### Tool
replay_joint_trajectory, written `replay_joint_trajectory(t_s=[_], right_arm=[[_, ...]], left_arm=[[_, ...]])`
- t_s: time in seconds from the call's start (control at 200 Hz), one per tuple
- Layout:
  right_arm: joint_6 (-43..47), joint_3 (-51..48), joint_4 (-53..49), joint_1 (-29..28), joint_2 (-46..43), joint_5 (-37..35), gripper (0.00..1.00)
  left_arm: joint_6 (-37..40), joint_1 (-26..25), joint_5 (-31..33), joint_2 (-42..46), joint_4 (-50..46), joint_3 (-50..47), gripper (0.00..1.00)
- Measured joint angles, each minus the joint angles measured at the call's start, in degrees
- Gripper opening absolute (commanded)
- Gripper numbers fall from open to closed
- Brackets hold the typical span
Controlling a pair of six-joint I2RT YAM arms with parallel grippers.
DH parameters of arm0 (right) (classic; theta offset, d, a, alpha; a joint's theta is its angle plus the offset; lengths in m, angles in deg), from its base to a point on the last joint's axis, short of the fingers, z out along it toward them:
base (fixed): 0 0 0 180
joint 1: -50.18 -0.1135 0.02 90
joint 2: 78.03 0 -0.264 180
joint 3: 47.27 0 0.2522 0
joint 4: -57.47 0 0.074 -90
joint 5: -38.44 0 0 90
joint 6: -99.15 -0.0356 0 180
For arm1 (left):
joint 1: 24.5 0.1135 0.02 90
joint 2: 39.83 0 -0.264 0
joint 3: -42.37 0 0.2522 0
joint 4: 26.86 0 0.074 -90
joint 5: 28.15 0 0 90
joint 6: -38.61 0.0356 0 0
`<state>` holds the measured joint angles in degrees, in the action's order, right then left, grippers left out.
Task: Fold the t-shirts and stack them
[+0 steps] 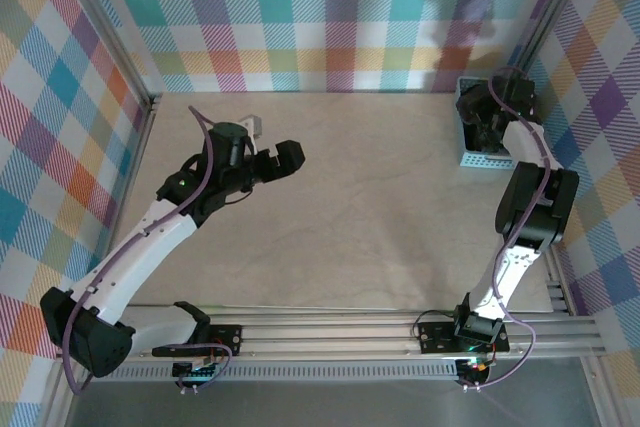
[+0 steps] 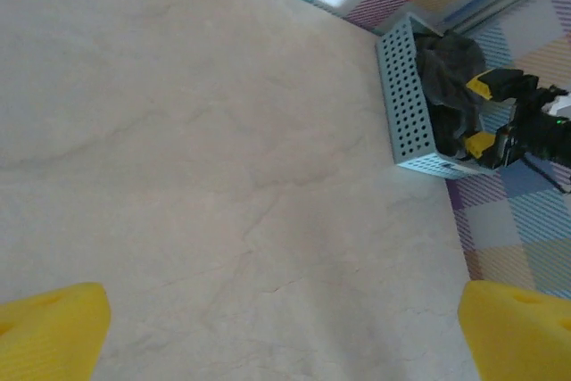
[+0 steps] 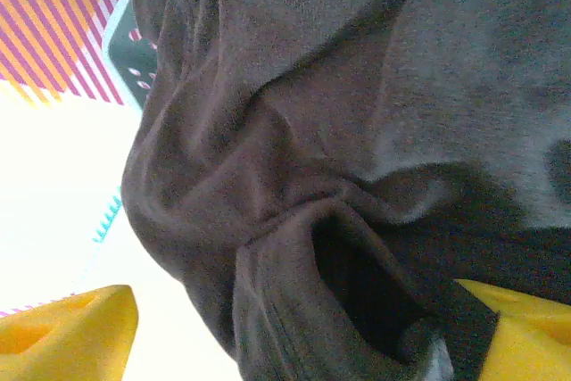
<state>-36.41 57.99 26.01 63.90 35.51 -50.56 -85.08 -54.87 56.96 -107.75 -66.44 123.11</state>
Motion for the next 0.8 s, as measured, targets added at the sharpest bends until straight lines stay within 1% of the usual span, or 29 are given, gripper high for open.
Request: replay_joint_trajectory(t_s=[0.04,0.125,0.175,0.225,0.285,0.35,0.41,0.69,0.8], right_arm=[[-0.8,1.3,0.0,0.1,1.2,0.8,0.75],[-1.8,3.9,0.0,0.2,3.9,2.3,0.58],[-2.9,4.6,0.0,0.3,4.9,3.0,0.54],[-3.3,4.6,-0.1,0.4,5.3,3.7,0.53],[-3.8,4.5,-0.3,0.5,5.3,4.2,0.56],[-4.3,4.2,0.0,0.5,5.0,4.5,0.65],[-4.8,3.6,-0.5,0.5,4.4,4.4,0.70],[-6.2,0.7,-7.9,0.5,-3.1,1.5,0.81],[-8.1,-0.9,-8.9,0.5,-5.7,1.6,0.83]], left_arm=[[-0.2,0.0,0.2,0.1,0.0,-0.3,1.00],[-0.2,0.0,0.5,0.2,0.1,-0.4,1.00],[-0.2,0.0,0.6,0.5,0.1,-0.4,1.00],[-0.2,0.0,0.9,0.8,0.1,-0.4,1.00],[-0.2,0.0,1.1,1.2,0.1,-0.4,1.00],[-0.2,0.0,1.4,1.4,0.1,-0.4,1.00],[-0.2,0.0,1.5,1.5,0.1,-0.4,0.99],[-0.4,-0.2,1.7,3.2,0.5,-1.7,0.99],[-0.4,-0.3,2.0,3.9,0.5,-1.7,0.99]])
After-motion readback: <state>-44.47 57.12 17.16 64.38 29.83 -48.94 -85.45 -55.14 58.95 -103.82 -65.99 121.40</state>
